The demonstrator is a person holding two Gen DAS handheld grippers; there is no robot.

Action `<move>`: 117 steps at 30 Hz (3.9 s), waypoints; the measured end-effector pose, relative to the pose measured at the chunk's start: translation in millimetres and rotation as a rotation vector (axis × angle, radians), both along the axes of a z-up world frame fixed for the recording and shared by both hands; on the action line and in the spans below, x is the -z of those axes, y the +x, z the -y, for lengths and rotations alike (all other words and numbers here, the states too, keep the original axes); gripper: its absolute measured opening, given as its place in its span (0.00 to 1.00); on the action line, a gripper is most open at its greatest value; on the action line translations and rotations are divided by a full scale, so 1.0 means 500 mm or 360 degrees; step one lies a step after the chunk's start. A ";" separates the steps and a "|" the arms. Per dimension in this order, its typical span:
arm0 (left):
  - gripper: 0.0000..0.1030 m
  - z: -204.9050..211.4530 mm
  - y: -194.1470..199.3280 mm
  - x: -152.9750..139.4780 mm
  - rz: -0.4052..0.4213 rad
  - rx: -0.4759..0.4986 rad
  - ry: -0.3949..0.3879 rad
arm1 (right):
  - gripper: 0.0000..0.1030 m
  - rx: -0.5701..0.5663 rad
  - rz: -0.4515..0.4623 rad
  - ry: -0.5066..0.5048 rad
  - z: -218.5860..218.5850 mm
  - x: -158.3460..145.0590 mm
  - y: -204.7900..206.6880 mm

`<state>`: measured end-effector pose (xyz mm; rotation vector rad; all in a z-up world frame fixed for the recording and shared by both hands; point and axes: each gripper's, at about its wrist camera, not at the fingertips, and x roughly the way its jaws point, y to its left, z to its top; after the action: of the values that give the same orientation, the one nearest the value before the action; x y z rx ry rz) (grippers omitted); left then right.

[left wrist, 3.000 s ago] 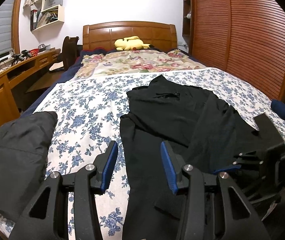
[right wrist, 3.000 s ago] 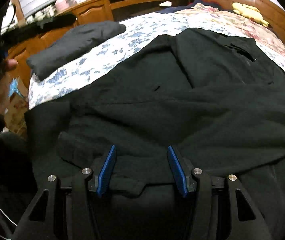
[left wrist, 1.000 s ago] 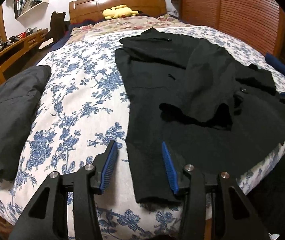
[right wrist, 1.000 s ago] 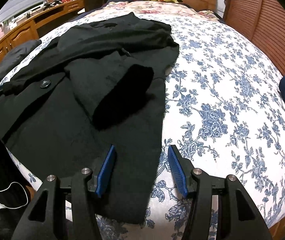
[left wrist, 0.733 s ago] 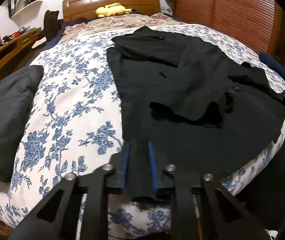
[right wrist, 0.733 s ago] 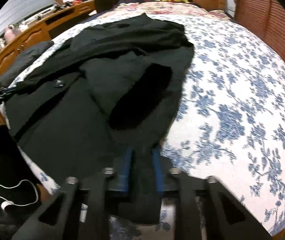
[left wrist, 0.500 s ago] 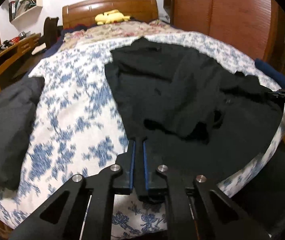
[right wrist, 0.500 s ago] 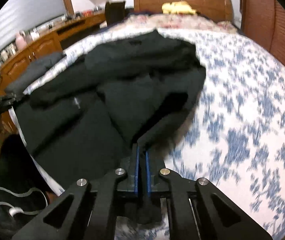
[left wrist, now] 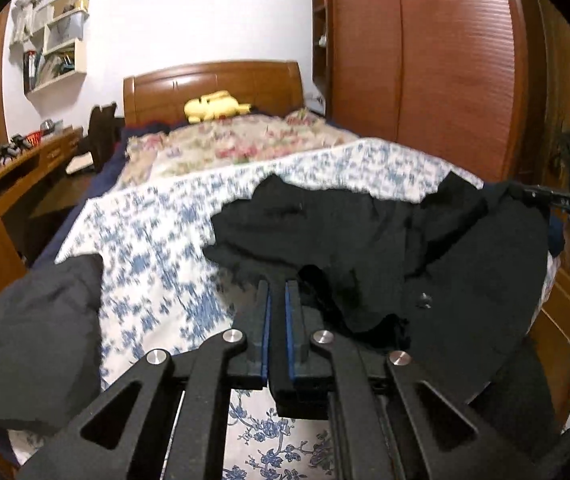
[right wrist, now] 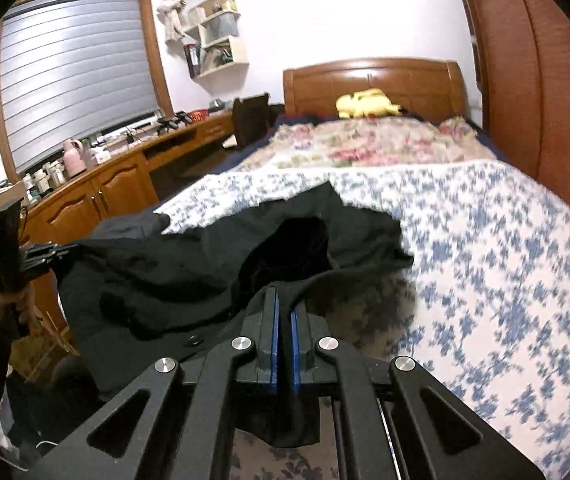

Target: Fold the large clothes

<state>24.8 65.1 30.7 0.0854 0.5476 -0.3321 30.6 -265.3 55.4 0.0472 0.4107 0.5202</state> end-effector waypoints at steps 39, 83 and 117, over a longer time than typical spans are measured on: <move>0.07 0.017 0.304 0.042 0.0045 -0.0264 -0.0006 | 0.08 0.0288 -0.0167 -0.0097 -0.025 0.084 0.368; 0.33 0.030 0.325 0.160 -0.0202 -0.0134 -0.0118 | 0.52 0.0230 -0.0572 -0.0418 -0.071 0.209 0.615; 0.34 0.096 0.273 0.149 -0.0211 -0.0011 -0.0059 | 0.41 0.0274 -0.0424 -0.0433 -0.095 0.161 0.534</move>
<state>161.5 17.1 -43.7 0.0260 0.6724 -0.3426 297.4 -218.1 -25.0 -0.1108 0.7279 0.2846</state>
